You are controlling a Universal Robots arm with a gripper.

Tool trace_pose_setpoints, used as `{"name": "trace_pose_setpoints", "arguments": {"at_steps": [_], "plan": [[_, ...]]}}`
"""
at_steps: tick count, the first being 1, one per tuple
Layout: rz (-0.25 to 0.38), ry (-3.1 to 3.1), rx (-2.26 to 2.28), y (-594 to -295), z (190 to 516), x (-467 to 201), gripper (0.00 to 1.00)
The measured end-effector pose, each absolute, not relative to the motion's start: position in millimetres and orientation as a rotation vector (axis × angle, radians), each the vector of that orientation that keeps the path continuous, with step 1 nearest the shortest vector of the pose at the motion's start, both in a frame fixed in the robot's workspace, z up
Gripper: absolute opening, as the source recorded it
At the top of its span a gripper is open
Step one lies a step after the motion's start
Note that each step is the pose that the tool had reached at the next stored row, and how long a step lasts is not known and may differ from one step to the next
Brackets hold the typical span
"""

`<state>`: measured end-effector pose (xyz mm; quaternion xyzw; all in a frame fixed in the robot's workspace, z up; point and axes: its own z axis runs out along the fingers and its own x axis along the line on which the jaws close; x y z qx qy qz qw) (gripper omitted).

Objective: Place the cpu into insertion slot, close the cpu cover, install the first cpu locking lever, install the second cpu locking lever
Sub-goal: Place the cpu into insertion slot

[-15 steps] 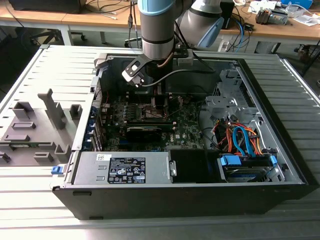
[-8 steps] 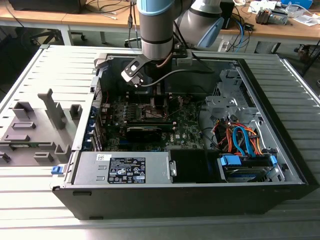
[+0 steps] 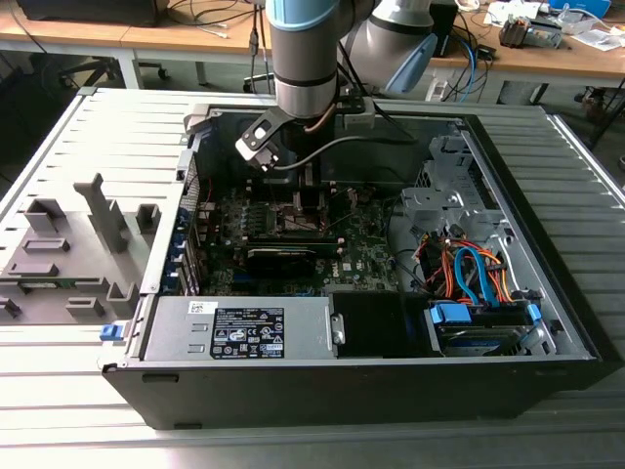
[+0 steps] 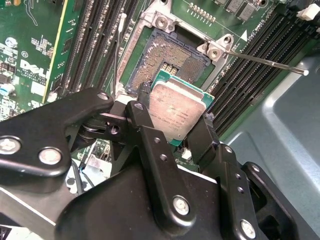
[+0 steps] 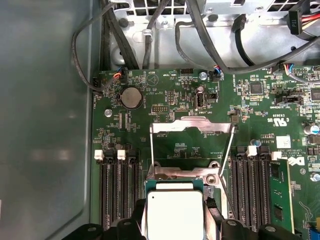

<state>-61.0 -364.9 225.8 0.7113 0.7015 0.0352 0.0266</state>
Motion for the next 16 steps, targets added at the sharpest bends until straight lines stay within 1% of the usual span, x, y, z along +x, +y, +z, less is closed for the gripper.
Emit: {"name": "trace_pose_setpoints", "arguments": {"at_steps": [16], "plan": [[0.108,2.167,2.197,-366.7,222.9,-61.7,0.54]]}}
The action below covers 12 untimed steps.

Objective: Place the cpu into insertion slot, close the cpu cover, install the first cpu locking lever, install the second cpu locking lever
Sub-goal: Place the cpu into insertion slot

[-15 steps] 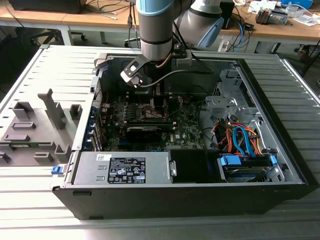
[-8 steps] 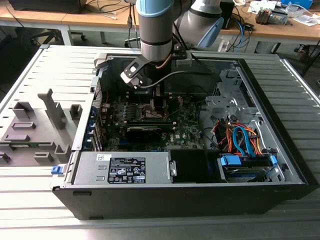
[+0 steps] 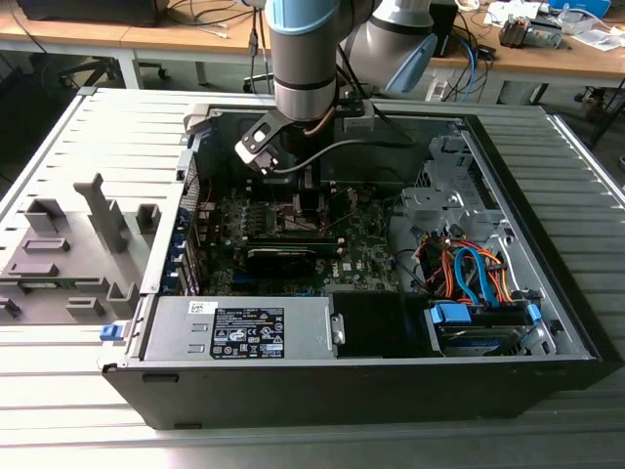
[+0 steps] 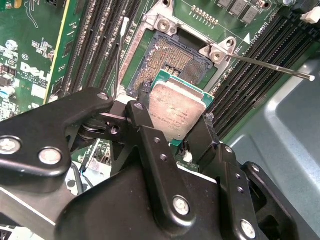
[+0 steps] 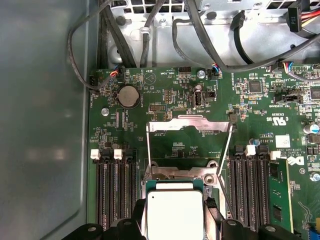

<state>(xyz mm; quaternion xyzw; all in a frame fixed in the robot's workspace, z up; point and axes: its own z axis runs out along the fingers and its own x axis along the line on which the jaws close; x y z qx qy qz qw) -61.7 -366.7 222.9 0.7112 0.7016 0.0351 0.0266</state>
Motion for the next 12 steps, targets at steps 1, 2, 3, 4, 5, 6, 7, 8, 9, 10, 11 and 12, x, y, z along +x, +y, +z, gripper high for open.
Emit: {"name": "trace_pose_setpoints", "arguments": {"at_steps": [1,2,3,4,5,6,7,8,9,10,11,12], "plan": [[0.108,2.167,2.197,-366.7,222.8,-61.8,0.54],[0.108,2.167,2.197,-366.7,222.8,-61.9,0.54],[0.108,2.167,2.197,-366.7,222.7,-61.9,0.54],[0.108,2.167,2.197,-366.7,222.5,-62.0,0.54],[0.108,2.167,2.197,-366.7,222.5,-62.1,0.54],[0.108,2.167,2.197,-366.7,222.4,-62.1,0.54],[0.108,2.167,2.197,-366.7,222.2,-62.1,0.54],[0.108,2.167,2.197,-366.7,222.0,-62.1,0.54],[0.108,2.167,2.197,-366.7,221.8,-62.1,0.54],[0.108,2.167,2.197,-366.7,220.8,-62.1,0.54],[0.108,2.167,2.197,-366.7,219.8,-62.1,0.54],[0.108,2.167,2.197,-366.7,219.6,-62.1,0.54]]}}
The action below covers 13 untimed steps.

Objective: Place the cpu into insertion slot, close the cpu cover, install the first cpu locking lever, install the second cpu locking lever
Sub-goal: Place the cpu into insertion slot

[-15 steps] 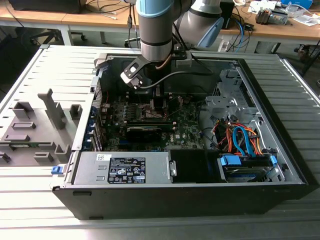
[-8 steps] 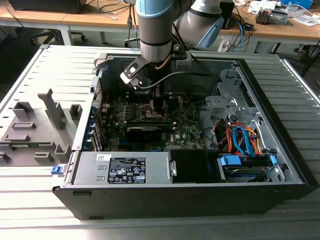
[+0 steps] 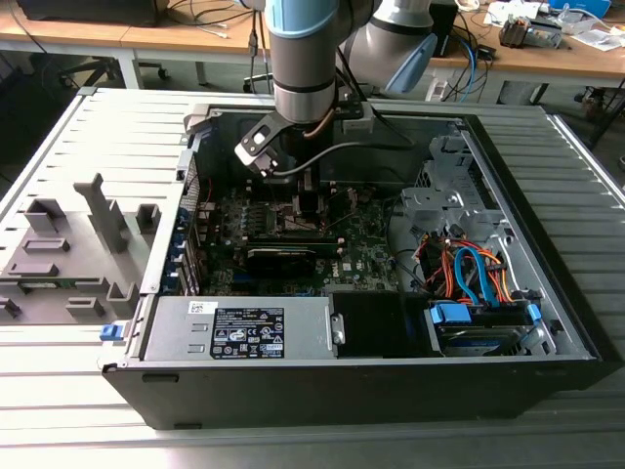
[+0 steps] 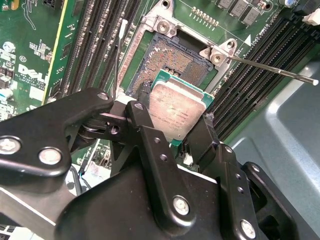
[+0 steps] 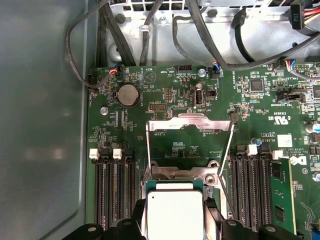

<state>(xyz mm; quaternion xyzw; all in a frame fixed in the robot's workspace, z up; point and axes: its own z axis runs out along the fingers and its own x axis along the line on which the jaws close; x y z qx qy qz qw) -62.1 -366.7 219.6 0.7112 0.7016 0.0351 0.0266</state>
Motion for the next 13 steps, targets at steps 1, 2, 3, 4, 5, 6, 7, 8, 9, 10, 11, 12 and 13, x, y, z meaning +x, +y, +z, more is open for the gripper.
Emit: {"name": "trace_pose_setpoints", "arguments": {"at_steps": [1,2,3,4,5,6,7,8,9,10,11,12,13], "plan": [[0.109,2.167,2.197,-366.7,219.5,-62.1,0.54],[0.108,2.167,2.197,-366.7,219.3,-62.1,0.54],[0.108,2.167,2.197,-366.7,219.1,-62.1,0.54],[0.108,2.167,2.197,-366.7,219.1,-62.2,0.54],[0.108,2.167,2.197,-366.7,218.9,-62.1,0.54],[0.109,2.167,2.197,-366.7,218.8,-62.1,0.54],[0.109,2.167,2.197,-366.8,218.7,-62.2,0.54],[0.109,2.167,2.198,-366.9,218.5,-62.4,0.54],[0.109,2.167,2.197,-367.1,218.4,-62.6,0.54],[0.109,2.167,2.197,-367.4,218.4,-62.8,0.54],[0.109,2.167,2.197,-367.8,218.4,-63.0,0.54],[0.109,2.167,2.198,-368.2,218.4,-63.2,0.54],[0.108,2.167,2.198,-368.9,218.3,-63.7,0.54]]}}
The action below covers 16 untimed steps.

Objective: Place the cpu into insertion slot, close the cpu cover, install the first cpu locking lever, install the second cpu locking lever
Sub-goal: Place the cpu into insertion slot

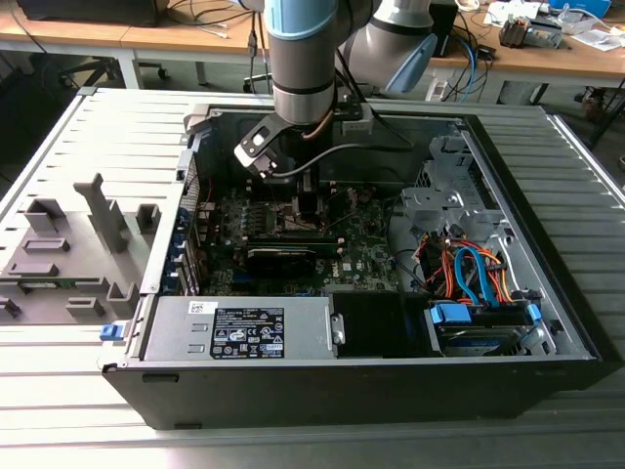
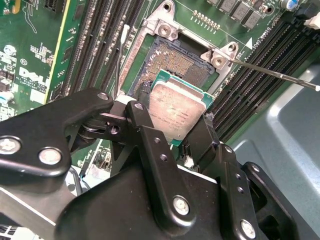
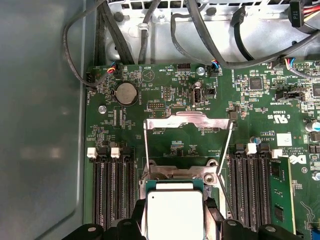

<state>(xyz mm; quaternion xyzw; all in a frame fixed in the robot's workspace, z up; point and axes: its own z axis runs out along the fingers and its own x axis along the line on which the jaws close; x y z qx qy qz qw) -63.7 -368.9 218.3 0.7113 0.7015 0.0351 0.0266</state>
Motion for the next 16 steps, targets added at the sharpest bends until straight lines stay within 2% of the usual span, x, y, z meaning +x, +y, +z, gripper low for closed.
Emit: {"name": "trace_pose_setpoints", "arguments": {"at_steps": [16], "plan": [[0.109,2.194,2.172,-378.5,215.9,-68.2,0.54]]}}
